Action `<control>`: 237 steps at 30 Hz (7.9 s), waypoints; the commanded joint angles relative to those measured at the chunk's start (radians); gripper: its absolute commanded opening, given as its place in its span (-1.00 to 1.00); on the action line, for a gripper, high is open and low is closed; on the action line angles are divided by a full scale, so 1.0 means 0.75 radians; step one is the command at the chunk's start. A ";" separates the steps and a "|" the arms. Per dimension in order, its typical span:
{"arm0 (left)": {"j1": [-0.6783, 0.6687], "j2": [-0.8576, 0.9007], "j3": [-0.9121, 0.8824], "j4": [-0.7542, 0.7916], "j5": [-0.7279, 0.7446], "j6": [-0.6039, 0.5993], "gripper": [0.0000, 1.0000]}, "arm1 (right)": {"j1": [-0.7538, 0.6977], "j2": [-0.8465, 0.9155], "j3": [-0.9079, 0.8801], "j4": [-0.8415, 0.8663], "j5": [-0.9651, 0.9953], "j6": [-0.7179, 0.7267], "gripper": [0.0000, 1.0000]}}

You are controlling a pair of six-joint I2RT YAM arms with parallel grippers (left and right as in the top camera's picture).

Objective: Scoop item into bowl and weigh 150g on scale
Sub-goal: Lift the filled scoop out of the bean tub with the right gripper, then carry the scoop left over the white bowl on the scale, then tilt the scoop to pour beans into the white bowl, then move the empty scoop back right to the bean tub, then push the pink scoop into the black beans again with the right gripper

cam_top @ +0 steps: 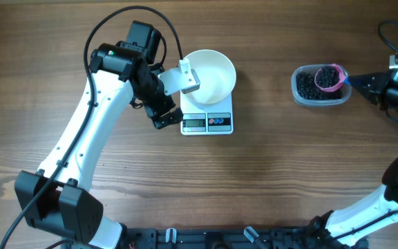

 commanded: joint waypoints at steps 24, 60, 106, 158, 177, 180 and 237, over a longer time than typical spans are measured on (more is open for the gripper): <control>0.007 0.018 -0.010 0.004 0.003 0.017 1.00 | 0.065 0.025 -0.001 -0.006 -0.536 -0.064 -0.91; 0.007 0.018 -0.010 0.004 0.002 0.017 1.00 | 0.997 -0.009 0.006 0.751 -0.015 0.460 -0.92; 0.007 0.018 -0.010 0.004 0.002 0.017 1.00 | 1.383 -0.458 -0.003 0.479 1.068 -0.544 -0.91; 0.007 0.018 -0.010 0.004 0.003 0.017 1.00 | 1.371 -0.458 -0.003 0.573 0.907 -0.449 -0.91; 0.007 0.018 -0.010 0.005 0.002 0.017 1.00 | 0.733 -0.474 0.087 0.031 1.112 -0.117 -0.91; 0.007 0.018 -0.010 0.004 0.002 0.017 1.00 | 0.683 -0.422 0.087 -0.002 1.164 -0.120 -0.91; 0.007 0.018 -0.010 0.004 0.003 0.017 1.00 | 0.658 -0.094 0.057 0.049 1.310 -0.060 -0.91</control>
